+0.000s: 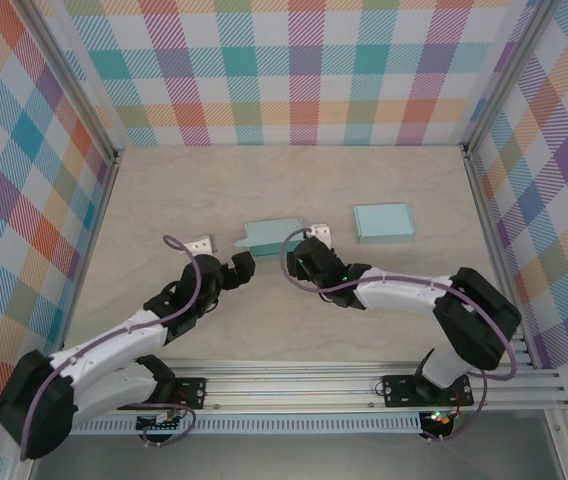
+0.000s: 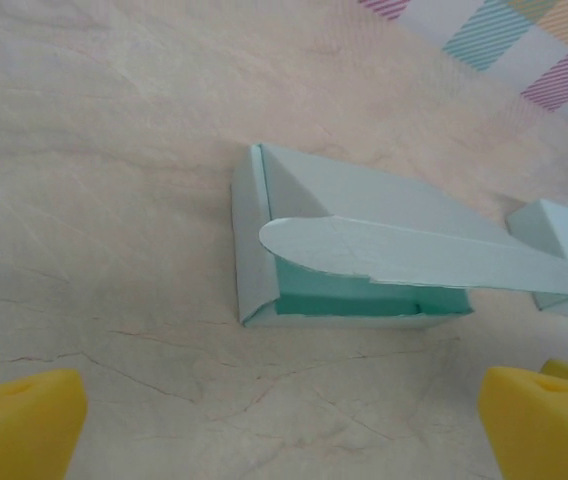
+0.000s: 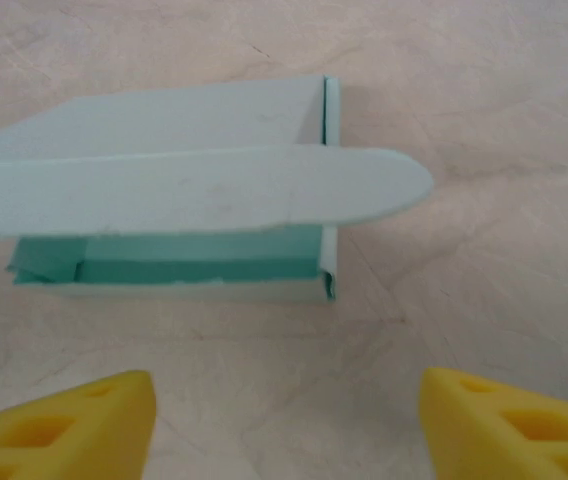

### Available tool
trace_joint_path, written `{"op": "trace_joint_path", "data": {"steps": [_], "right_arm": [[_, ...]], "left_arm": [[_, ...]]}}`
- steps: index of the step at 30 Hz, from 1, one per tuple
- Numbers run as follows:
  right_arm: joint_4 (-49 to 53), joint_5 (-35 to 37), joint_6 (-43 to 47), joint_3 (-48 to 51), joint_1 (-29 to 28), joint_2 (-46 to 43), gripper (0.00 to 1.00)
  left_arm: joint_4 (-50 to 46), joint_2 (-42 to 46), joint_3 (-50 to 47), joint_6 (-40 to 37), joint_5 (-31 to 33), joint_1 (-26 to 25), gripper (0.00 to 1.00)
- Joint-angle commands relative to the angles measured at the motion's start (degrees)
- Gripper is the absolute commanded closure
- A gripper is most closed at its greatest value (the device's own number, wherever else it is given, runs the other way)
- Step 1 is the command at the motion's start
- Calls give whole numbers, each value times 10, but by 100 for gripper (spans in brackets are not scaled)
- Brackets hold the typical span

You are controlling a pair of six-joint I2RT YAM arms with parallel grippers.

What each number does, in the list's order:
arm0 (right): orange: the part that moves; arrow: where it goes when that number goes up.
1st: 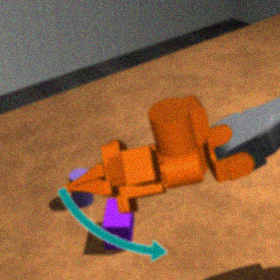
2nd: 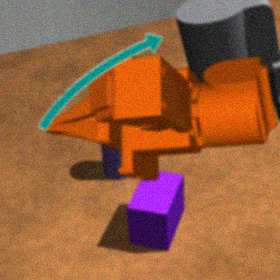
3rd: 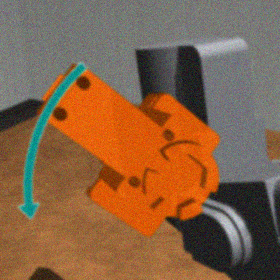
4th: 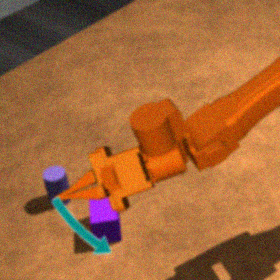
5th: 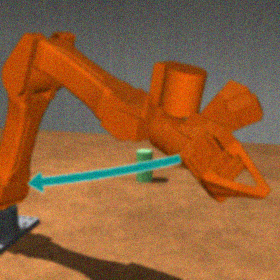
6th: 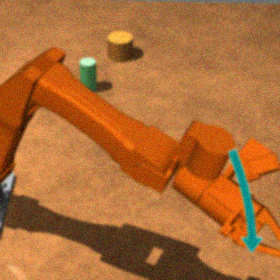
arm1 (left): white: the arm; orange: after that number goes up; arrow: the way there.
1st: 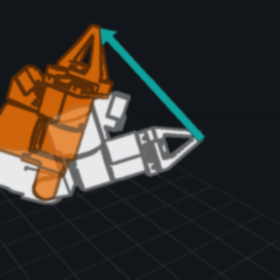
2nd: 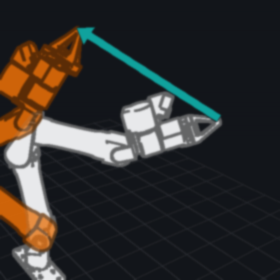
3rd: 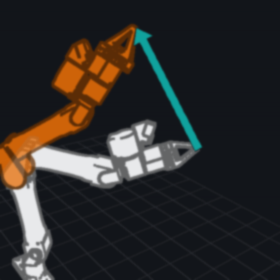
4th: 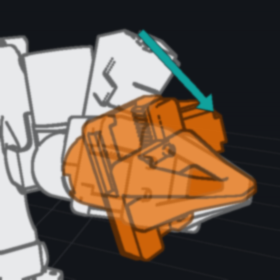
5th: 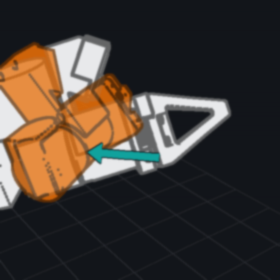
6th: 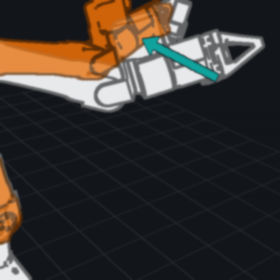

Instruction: Fold the paper box

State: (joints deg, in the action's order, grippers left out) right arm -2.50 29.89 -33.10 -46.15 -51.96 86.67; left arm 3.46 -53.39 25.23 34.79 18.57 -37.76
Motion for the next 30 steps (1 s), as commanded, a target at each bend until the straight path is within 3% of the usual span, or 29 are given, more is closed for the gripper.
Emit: {"op": "trace_joint_path", "data": {"steps": [1, 7, 13, 19, 30], "right_arm": [[81, 4, -49, 3, -2, -41, 0], [204, 31, -52, -73, -2, -65, 0], [277, 94, -43, -161, 15, -40, 0], [279, 96, -32, -215, 58, -4, 0], [312, -21, 1, -334, 113, 157, 0]], "left_arm": [[-72, 46, 18, -11, 5, 0, 0], [-117, 27, 98, -60, 6, 4, 0], [-151, -72, 186, -103, 10, 27, 0], [-147, -189, 253, -110, -31, 79, 0], [-138, -320, 308, -109, -54, 102, 0]]}}
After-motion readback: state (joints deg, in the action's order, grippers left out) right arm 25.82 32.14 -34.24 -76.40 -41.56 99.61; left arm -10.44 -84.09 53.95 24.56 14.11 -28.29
